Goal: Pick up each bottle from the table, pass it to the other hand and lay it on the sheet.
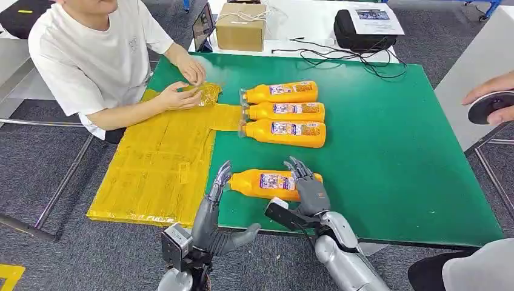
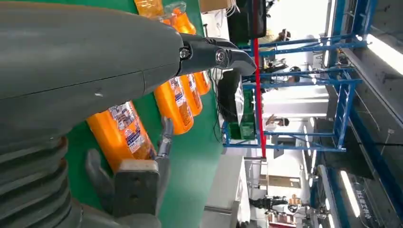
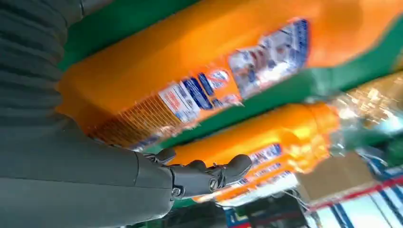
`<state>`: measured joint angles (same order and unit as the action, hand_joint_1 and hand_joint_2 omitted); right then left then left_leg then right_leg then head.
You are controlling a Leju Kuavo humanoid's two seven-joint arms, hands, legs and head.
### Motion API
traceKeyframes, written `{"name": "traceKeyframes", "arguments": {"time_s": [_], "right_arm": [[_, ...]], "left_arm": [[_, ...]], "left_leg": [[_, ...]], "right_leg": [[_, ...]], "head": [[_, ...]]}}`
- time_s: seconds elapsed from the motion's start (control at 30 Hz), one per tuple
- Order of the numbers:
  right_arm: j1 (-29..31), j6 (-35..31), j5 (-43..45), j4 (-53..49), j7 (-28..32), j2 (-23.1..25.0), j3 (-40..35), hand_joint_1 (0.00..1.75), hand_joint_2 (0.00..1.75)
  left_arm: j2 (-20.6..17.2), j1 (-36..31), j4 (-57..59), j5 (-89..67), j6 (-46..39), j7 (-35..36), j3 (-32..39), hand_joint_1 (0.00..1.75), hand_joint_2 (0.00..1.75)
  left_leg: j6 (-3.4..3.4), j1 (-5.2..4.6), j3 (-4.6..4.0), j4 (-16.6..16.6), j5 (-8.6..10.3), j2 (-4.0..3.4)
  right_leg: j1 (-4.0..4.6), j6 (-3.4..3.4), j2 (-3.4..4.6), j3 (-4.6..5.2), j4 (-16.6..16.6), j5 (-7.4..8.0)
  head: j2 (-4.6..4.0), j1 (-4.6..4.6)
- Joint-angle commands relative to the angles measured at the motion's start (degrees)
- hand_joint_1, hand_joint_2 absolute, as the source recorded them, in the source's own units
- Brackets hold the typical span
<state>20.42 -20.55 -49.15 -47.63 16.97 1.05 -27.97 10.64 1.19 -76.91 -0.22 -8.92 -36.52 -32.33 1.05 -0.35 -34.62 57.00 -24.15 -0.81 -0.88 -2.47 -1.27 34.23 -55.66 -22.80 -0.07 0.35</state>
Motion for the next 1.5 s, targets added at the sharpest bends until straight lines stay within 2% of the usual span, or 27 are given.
{"name": "traceKeyframes", "arguments": {"time_s": [0.03, 0.2, 0.33, 0.43, 0.47, 0.57, 0.7, 0.93, 0.97, 1.0, 1.03, 1.17, 1.23, 1.3, 1.33, 1.4, 1.43, 1.5], "right_arm": [[8.3, -1.0, -7.3, 12.5, -14.6, 1.5, -3.4, 0.0, 1.75], [10.4, 0.4, -7.6, 15.7, -14.9, 2.6, -1.3, 0.0, 1.75], [14.4, 1.9, -16.3, 20.4, -24.7, 4.8, -4.9, 0.0, 1.75], [14.5, 1.7, -18.6, 19.3, -27.0, 6.2, -4.4, 0.0, 1.75], [13.8, 2.7, -19.7, 18.3, -27.9, 6.0, -4.7, 0.0, 1.75], [12.3, 3.8, -18.4, 17.8, -27.0, 5.7, -2.7, 0.0, 1.75], [12.5, 5.3, -12.9, 21.8, -19.8, 5.2, 0.9, 0.0, 1.75], [12.6, 5.8, -12.5, 22.1, -19.4, 5.4, 1.1, 0.0, 1.75], [12.4, 7.0, -10.6, 22.5, -17.8, 5.1, 2.3, 0.0, 1.75], [12.6, 8.2, -9.6, 23.7, -17.8, 5.0, 3.1, 1.66, 1.75], [12.6, 8.7, -8.2, 24.7, -18.4, 5.1, 4.4, 1.75, 1.75], [10.5, 8.8, -6.8, 25.9, -17.1, 4.9, 5.2, 1.75, 1.75], [9.0, 7.2, -5.2, 25.4, -14.3, 4.5, 6.4, 1.75, 1.75], [8.3, 8.7, -2.4, 25.3, -12.5, 4.0, 8.4, 1.75, 1.75], [7.1, 10.9, 2.2, 24.4, -7.9, 4.0, 11.6, 1.75, 1.75], [4.7, 13.3, 5.6, 23.8, -4.2, 3.9, 13.3, 1.75, 1.75], [2.1, 18.8, 12.3, 22.4, 1.9, 4.6, 17.3, 1.75, 1.75], [-3.0, 19.7, 16.3, 18.8, 6.4, 5.0, 18.7, 1.75, 1.75]], "left_arm": [[-1.1, -0.3, 1.5, -2.0, -1.3, 1.3, 0.2, 0.0, 1.75], [-0.9, -0.4, 2.0, -2.3, -0.9, 1.9, 0.8, 0.0, 1.75], [-0.4, -0.3, 1.5, -3.1, -0.7, 2.9, 2.4, 0.0, 1.75], [-0.6, 0.9, 0.5, -4.7, -0.5, 3.0, 2.8, 0.0, 1.75], [-0.6, 1.4, 0.4, -5.6, -1.4, 2.9, 2.8, 0.0, 1.75], [-0.4, 1.9, 1.0, -4.8, -1.1, 3.2, 2.7, 0.0, 1.75], [0.0, 0.5, 2.6, -2.4, 0.4, 2.8, 2.9, 0.0, 1.75], [0.0, 0.5, 2.6, -2.3, 0.4, 2.8, 2.9, 0.0, 1.75], [0.0, 0.3, 2.9, -2.0, 0.7, 2.8, 2.9, 0.0, 1.75], [0.1, -0.2, 3.6, -1.9, 0.9, 2.6, 2.9, 0.0, 1.75], [0.2, -0.5, 4.2, -1.7, 1.0, 2.5, 3.0, 0.0, 1.75], [0.4, 0.1, 4.6, -0.4, 1.8, 0.9, 3.0, 0.0, 1.75], [0.3, 0.3, 4.7, -0.3, 1.3, 0.1, 3.0, 0.0, 1.75], [0.0, 0.3, 4.9, -0.1, 1.4, -0.5, 2.8, 0.0, 1.75], [-0.4, 0.1, 4.9, -1.1, 1.1, -2.8, 2.2, 0.0, 1.75], [-0.5, 0.2, 5.2, 0.1, 2.4, -2.9, 2.1, 0.0, 1.75], [-0.7, 0.6, 5.1, 0.8, 2.8, -3.0, 2.0, 0.0, 1.75], [-1.1, 2.0, 4.2, 3.1, 3.8, -2.6, 2.1, 0.0, 1.75]], "left_leg": [[-0.08, 0.05, 0.22, 0.0, -0.08, -0.11], [-0.1, 0.09, 0.34, 0.0, -0.08, 0.01], [-0.01, 0.02, 0.23, 0.0, 0.01, -0.07], [-0.08, 0.08, 0.33, 0.1, -0.11, -0.27], [-0.05, 0.05, 0.31, 0.0, -0.03, -0.12], [-0.03, 0.05, 0.31, 0.0, -0.01, 0.0], [-0.05, 0.1, 0.42, 0.0, -0.09, 0.09], [-0.05, 0.08, 0.41, 0.0, 0.0, 0.06], [-0.03, 0.05, 0.35, 0.0, 0.03, 0.08], [-0.06, 0.09, 0.42, 0.0, 0.0, 0.07], [-0.08, 0.11, 0.46, 0.0, -0.02, 0.08], [-0.05, 0.12, 0.64, -0.1, 0.0, 0.15], [-0.06, 0.15, 0.83, -0.1, 0.02, 0.14], [-0.04, 0.08, 0.87, -0.1, 0.01, 0.04], [-0.06, 0.11, 0.92, -0.1, 0.01, 0.13], [-0.08, 0.13, 1.02, -0.2, 0.02, 0.2], [-0.05, 0.1, 1.07, -0.1, 0.0, 0.13], [-0.09, 0.16, 1.19, -0.2, -0.03, 0.26]], "right_leg": [[0.03, 0.09, 0.24, -0.17, 0.0, -0.02], [0.07, 0.13, 0.17, -0.32, 0.0, -0.05], [0.02, 0.05, 0.17, -0.18, 0.0, 0.03], [0.07, 0.12, 0.45, -0.22, -0.1, -0.01], [0.05, 0.09, 0.27, -0.24, 0.0, 0.0], [0.04, 0.07, 0.12, -0.26, 0.0, -0.02], [0.08, 0.09, 0.08, -0.42, 0.1, -0.1], [0.07, 0.1, 0.09, -0.37, 0.1, -0.01], [0.04, 0.07, 0.04, -0.31, 0.1, 0.01], [0.07, 0.11, 0.08, -0.37, 0.1, 0.0], [0.09, 0.13, 0.11, -0.41, 0.1, -0.02], [0.11, 0.13, 0.01, -0.61, 0.2, 0.0], [0.13, 0.12, -0.06, -0.79, 0.2, 0.01], [0.08, 0.09, -0.04, -0.73, 0.2, 0.0], [0.1, 0.12, -0.08, -0.82, 0.2, 0.0], [0.12, 0.14, -0.11, -0.93, 0.3, -0.01], [0.08, 0.1, -0.1, -0.96, 0.2, -0.02], [0.14, 0.14, -0.2, -1.08, 0.3, -0.05]], "head": [[0.0, 0.0], [0.0, 0.02], [0.0, 0.0], [0.0, 0.0], [0.0, 0.0], [0.0, 0.0], [0.0, 0.0], [0.0, 0.0], [0.0, 0.0], [0.0, 0.0], [0.0, 0.0], [0.0, 0.0], [0.0, 0.0], [0.0, 0.02], [0.0, 0.0], [0.0, 0.0], [0.0, 0.0], [0.0, 0.02]]}}
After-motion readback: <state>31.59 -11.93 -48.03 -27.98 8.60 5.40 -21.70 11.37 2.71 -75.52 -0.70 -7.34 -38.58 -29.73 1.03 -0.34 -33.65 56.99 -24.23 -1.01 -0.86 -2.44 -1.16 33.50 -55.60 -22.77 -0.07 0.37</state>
